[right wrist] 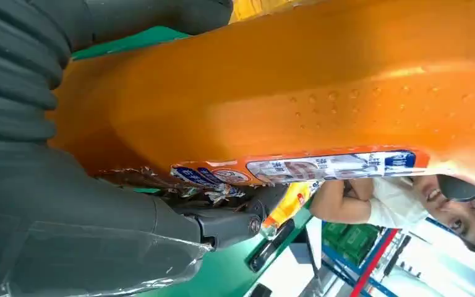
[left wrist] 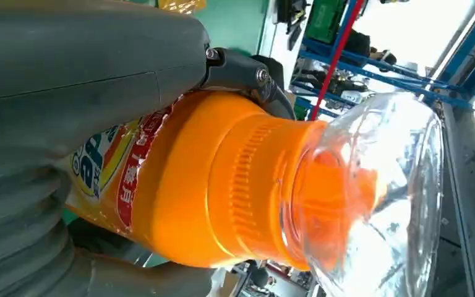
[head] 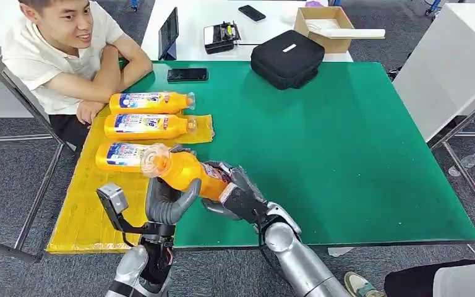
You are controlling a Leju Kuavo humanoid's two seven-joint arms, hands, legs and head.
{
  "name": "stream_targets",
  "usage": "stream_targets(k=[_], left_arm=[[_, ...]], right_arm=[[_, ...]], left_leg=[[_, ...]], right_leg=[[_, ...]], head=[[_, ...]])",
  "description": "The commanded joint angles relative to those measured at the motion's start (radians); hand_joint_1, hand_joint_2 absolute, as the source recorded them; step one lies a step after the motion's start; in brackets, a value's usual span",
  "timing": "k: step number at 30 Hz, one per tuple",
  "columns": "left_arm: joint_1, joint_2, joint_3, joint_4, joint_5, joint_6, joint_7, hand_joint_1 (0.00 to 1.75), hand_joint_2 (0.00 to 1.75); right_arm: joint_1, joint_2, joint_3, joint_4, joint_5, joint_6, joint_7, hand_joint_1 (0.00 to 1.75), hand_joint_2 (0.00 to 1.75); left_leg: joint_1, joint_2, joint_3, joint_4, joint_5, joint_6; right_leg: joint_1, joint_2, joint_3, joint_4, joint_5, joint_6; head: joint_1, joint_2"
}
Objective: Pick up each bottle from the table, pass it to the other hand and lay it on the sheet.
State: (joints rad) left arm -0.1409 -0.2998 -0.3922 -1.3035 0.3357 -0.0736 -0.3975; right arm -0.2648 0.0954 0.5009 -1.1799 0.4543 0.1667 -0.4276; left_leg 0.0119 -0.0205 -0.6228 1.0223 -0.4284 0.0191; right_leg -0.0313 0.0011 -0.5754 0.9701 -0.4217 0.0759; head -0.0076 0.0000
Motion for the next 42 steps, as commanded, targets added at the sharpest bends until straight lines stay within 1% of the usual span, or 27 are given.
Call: stream_targets(k=[1, 3, 5, 6, 7, 9, 10, 11, 12, 18, 19, 20, 24, 25, 26, 27, 28, 29, 30, 31, 32, 33, 34, 36, 39, 40, 42], left_arm=[[-0.05, -0.049, 0.002, 0.103, -0.013, -0.005, 0.005, 1.75, 1.75], [-0.05, -0.049, 0.002, 0.103, -0.013, -0.005, 0.005, 1.75, 1.75], [-0.05, -0.049, 0.002, 0.103, -0.013, -0.005, 0.005, 1.75, 1.75], [-0.046, -0.049, 0.003, 0.095, -0.02, -0.006, 0.004, 1.75, 1.75], [-0.044, -0.049, 0.003, 0.09, -0.022, -0.006, 0.004, 1.75, 1.75], [-0.044, -0.049, 0.001, 0.079, -0.026, -0.002, -0.001, 1.75, 1.75], [-0.045, -0.049, 0.0, 0.076, -0.03, 0.003, -0.004, 1.75, 1.75], [-0.045, -0.049, 0.0, 0.076, -0.03, 0.003, -0.004, 1.75, 1.75], [-0.047, -0.049, -0.004, 0.064, -0.05, 0.022, -0.016, 1.75, 1.75], [-0.029, -0.049, -0.015, 0.003, -0.063, 0.018, -0.012, 1.75, 1.75], [-0.029, -0.049, -0.015, 0.003, -0.063, 0.018, -0.012, 1.75, 1.75], [-0.029, -0.049, -0.015, 0.001, -0.063, 0.018, -0.012, 1.75, 1.75], [-0.03, -0.049, -0.014, -0.001, -0.065, 0.016, 0.0, 1.75, 1.75], [-0.03, -0.049, -0.013, -0.003, -0.111, 0.034, -0.011, 1.75, 1.75], [-0.03, -0.049, -0.013, -0.003, -0.111, 0.034, -0.011, 1.75, 1.75], [-0.028, -0.049, -0.008, -0.021, -0.2, 0.071, -0.031, 1.75, 1.75], [-0.022, -0.045, -0.007, -0.054, -0.35, 0.134, -0.062, 1.75, 1.75], [-0.015, -0.048, 0.004, -0.078, -0.407, 0.149, -0.057, 1.75, 1.75], [-0.003, -0.041, 0.016, -0.129, -0.564, 0.202, -0.053, 1.75, 1.75], [0.008, -0.041, 0.031, -0.166, -0.663, 0.235, -0.051, 1.75, 1.75], [0.015, -0.04, 0.041, -0.19, -0.673, 0.226, -0.042, 1.75, 1.75], [0.019, -0.035, 0.048, -0.201, -0.726, 0.249, -0.038, 1.75, 1.75], [0.028, -0.029, 0.065, -0.229, -0.848, 0.31, -0.036, 1.75, 1.75], [0.043, -0.022, 0.105, -0.281, -0.974, 0.359, -0.029, 1.75, 1.75], [0.064, -0.012, 0.149, -0.329, -1.046, 0.35, -0.006, 1.75, 1.75], [0.076, -0.012, 0.163, -0.341, -1.098, 0.364, -0.001, 1.75, 1.75], [0.099, -0.004, 0.186, -0.368, -1.143, 0.38, -0.001, 1.75, 1.75]], right_arm=[[-0.062, -0.028, 0.015, 0.041, -0.01, 0.002, -0.006, 1.75, 1.75], [-0.062, -0.028, 0.015, 0.041, -0.01, 0.002, -0.006, 1.75, 1.75], [-0.062, -0.028, 0.015, 0.041, -0.01, 0.002, -0.006, 1.75, 1.75], [-0.058, -0.029, 0.01, 0.035, -0.015, 0.004, -0.003, 1.75, 1.75], [-0.056, -0.029, 0.005, 0.031, -0.02, 0.007, 0.0, 1.75, 1.75], [-0.054, -0.028, -0.002, 0.019, -0.023, 0.008, 0.004, 1.75, 1.75], [-0.055, -0.026, -0.004, 0.017, -0.022, 0.008, 0.008, 1.48, 1.75], [-0.055, -0.026, -0.004, 0.017, -0.022, 0.008, 0.008, 0.58, 1.75], [-0.053, -0.015, -0.015, 0.012, -0.021, 0.002, 0.016, 0.0, 1.75], [-0.039, 0.017, -0.048, -0.007, 0.014, -0.034, 0.045, 0.0, 1.75], [-0.039, 0.017, -0.048, -0.007, 0.014, -0.034, 0.045, 0.0, 1.75], [-0.035, 0.015, -0.048, -0.006, 0.014, -0.034, 0.042, 0.0, 1.75], [-0.039, 0.025, -0.078, -0.006, 0.023, -0.041, 0.038, 0.0, 1.75], [-0.035, 0.027, -0.086, -0.014, 0.032, -0.054, 0.035, 0.0, 1.75], [-0.035, 0.027, -0.086, -0.014, 0.032, -0.054, 0.035, 0.0, 1.75], [-0.023, 0.026, -0.097, -0.037, 0.048, -0.067, 0.039, 0.0, 1.75], [0.002, 0.025, -0.116, -0.071, 0.076, -0.093, 0.042, 0.0, 1.75], [0.018, 0.025, -0.128, -0.095, 0.086, -0.099, 0.041, 0.0, 1.75], [0.049, 0.026, -0.153, -0.145, 0.125, -0.126, 0.042, 0.0, 1.75], [0.074, 0.031, -0.179, -0.188, 0.152, -0.148, 0.043, 0.0, 1.75], [0.087, 0.026, -0.187, -0.217, 0.158, -0.144, 0.047, 0.0, 1.75], [0.096, 0.028, -0.199, -0.235, 0.17, -0.153, 0.048, 0.0, 1.75], [0.115, 0.035, -0.222, -0.283, 0.22, -0.194, 0.043, 0.0, 1.75], [0.139, 0.042, -0.256, -0.369, 0.278, -0.216, 0.042, 0.0, 1.75], [0.171, 0.043, -0.3, -0.47, 0.323, -0.238, 0.039, 0.0, 1.75], [0.192, 0.045, -0.321, -0.505, 0.344, -0.267, 0.028, 0.0, 1.75], [0.231, 0.044, -0.355, -0.574, 0.353, -0.281, 0.017, 0.0, 1.75]], left_leg=[[0.0, 0.001, 0.003, 0.001, -0.001, 0.0], [0.0, 0.0, 0.001, 0.0, 0.0, 0.0], [0.0, 0.002, 0.004, 0.001, -0.002, 0.0], [0.0, 0.001, 0.001, 0.0, 0.0, 0.0], [0.0, 0.002, 0.003, 0.001, -0.001, 0.0], [0.0, 0.001, 0.001, 0.001, -0.001, 0.0], [0.0, 0.0, 0.0, 0.0, 0.0, 0.0], [0.0, 0.001, 0.002, 0.001, -0.001, 0.0], [0.0, 0.001, 0.002, 0.001, -0.001, 0.0], [0.0, 0.001, 0.0, 0.001, 0.0, 0.0], [0.001, 0.002, 0.002, 0.002, -0.002, 0.0], [0.0, 0.0, -0.001, 0.001, 0.0, 0.0], [0.0, 0.001, 0.0, 0.001, 0.0, 0.0], [0.001, 0.001, 0.002, 0.002, -0.002, 0.0], [0.0, 0.0, 0.0, 0.001, 0.0, 0.0], [0.0, 0.0, 0.0, 0.001, 0.0, 0.0], [0.0, 0.0, 0.002, 0.001, -0.001, 0.0], [0.001, 0.0, 0.001, 0.002, -0.001, 0.0], [0.0, 0.001, 0.002, 0.002, -0.001, 0.0], [0.001, 0.0, 0.001, 0.002, -0.001, 0.0], [0.001, -0.001, 0.001, 0.002, -0.001, 0.0], [0.001, -0.001, -0.001, 0.002, -0.001, 0.0], [0.001, -0.001, -0.001, 0.002, -0.001, 0.0], [0.0, 0.0, 0.0, 0.001, -0.001, 0.0], [0.0, 0.001, -0.001, 0.001, -0.001, 0.0], [0.0, 0.001, 0.001, 0.002, -0.002, -0.001], [0.0, 0.0, 0.0, 0.0, -0.001, 0.0]], right_leg=[[0.001, -0.001, 0.003, 0.0, -0.001, -0.004], [0.001, -0.001, 0.002, 0.0, 0.0, -0.002], [0.001, 0.0, 0.004, 0.0, -0.001, -0.005], [0.001, -0.001, 0.001, 0.0, 0.0, -0.003], [0.001, 0.0, 0.003, 0.0, -0.001, -0.004], [0.001, -0.001, 0.002, 0.0, -0.001, -0.003], [0.0, -0.001, 0.001, 0.0, 0.0, -0.002], [0.001, -0.001, 0.002, 0.001, -0.001, -0.003], [0.001, -0.001, 0.003, 0.001, -0.001, -0.004], [0.0, 0.0, 0.0, 0.001, 0.0, -0.002], [0.001, 0.0, 0.002, 0.002, -0.002, -0.004], [0.001, -0.001, 0.0, 0.001, 0.0, -0.002], [0.001, -0.001, 0.001, 0.001, -0.001, -0.002], [0.001, -0.001, 0.002, 0.001, -0.001, -0.004], [0.001, -0.001, 0.001, 0.0, 0.0, -0.002], [0.001, -0.001, 0.0, 0.0, 0.0, -0.002], [0.001, -0.001, 0.002, 0.001, -0.001, -0.004], [0.001, -0.002, 0.002, 0.001, -0.001, -0.003], [0.001, -0.001, 0.002, 0.001, -0.002, -0.004], [0.001, -0.002, 0.002, 0.001, -0.002, -0.004], [0.001, -0.003, 0.002, 0.001, -0.002, -0.004], [0.001, -0.003, 0.0, 0.001, -0.001, -0.003], [0.001, -0.003, 0.001, 0.001, -0.002, -0.003], [0.0, 0.0, 0.0, 0.001, -0.001, -0.002], [0.0, -0.001, -0.001, 0.001, -0.001, -0.003], [0.001, -0.001, 0.001, 0.002, -0.002, -0.004], [0.0, -0.001, 0.0, 0.0, -0.001, -0.002]], head=[[0.0, 0.0], [0.0, 0.0], [0.0, 0.0], [0.0, 0.0], [0.0, 0.0], [0.0, 0.0], [0.0, 0.0], [0.0, 0.0], [0.0, 0.0], [0.0, 0.0], [0.0, 0.0], [0.0, 0.0], [0.0, 0.0], [0.0, 0.0], [0.0, 0.0], [0.0, 0.0], [0.0, 0.0], [0.0, 0.0], [0.0, 0.0], [0.0, 0.0], [0.0, 0.0], [0.0, 0.0], [0.0, 0.0], [0.0, 0.0], [0.0, 0.0], [0.0, 0.0], [0.0, 0.0]])
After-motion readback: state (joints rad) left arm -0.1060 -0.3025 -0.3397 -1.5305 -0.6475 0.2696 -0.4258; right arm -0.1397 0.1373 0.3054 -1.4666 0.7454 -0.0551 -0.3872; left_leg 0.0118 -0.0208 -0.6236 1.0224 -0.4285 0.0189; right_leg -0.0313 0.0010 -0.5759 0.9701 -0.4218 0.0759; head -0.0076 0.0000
